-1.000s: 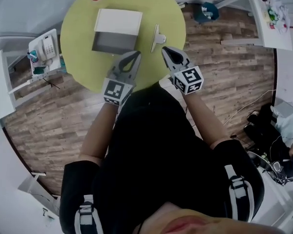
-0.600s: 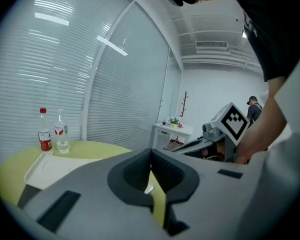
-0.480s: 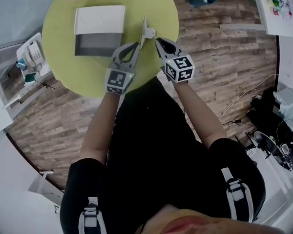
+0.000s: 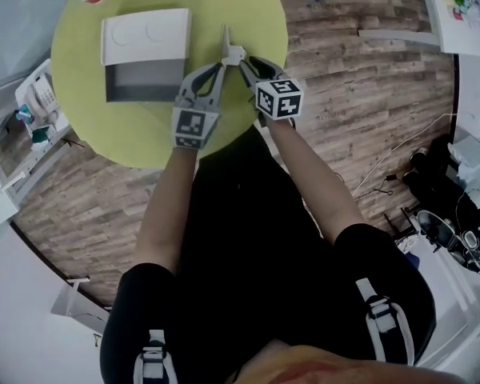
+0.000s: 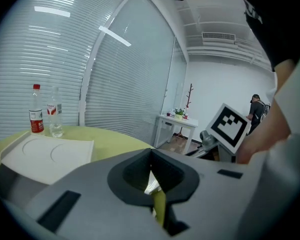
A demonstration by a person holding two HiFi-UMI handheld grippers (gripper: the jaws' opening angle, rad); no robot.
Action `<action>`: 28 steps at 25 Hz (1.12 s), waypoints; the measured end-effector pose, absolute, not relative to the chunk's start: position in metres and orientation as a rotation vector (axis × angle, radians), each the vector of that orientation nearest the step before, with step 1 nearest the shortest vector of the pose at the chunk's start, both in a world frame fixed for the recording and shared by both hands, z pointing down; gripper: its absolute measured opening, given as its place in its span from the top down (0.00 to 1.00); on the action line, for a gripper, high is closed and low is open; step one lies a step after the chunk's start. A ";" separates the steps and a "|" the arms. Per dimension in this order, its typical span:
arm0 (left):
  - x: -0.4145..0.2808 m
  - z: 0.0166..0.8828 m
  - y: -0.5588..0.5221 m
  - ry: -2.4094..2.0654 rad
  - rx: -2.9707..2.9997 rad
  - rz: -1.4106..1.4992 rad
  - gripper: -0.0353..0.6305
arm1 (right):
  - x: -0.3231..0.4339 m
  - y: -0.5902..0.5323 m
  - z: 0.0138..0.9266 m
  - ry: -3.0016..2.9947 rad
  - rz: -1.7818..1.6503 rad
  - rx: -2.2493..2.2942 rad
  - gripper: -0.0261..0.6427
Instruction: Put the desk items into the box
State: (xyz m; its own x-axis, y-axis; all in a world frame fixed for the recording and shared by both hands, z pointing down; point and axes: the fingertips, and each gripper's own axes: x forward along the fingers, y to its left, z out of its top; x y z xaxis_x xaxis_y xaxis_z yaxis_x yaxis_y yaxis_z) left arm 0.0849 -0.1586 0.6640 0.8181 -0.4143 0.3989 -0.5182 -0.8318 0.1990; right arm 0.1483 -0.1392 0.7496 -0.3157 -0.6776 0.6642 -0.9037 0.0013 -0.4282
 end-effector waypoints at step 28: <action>0.067 0.636 -0.162 -0.774 2.694 0.443 0.93 | 0.123 -0.165 0.749 -2.086 1.365 1.562 0.92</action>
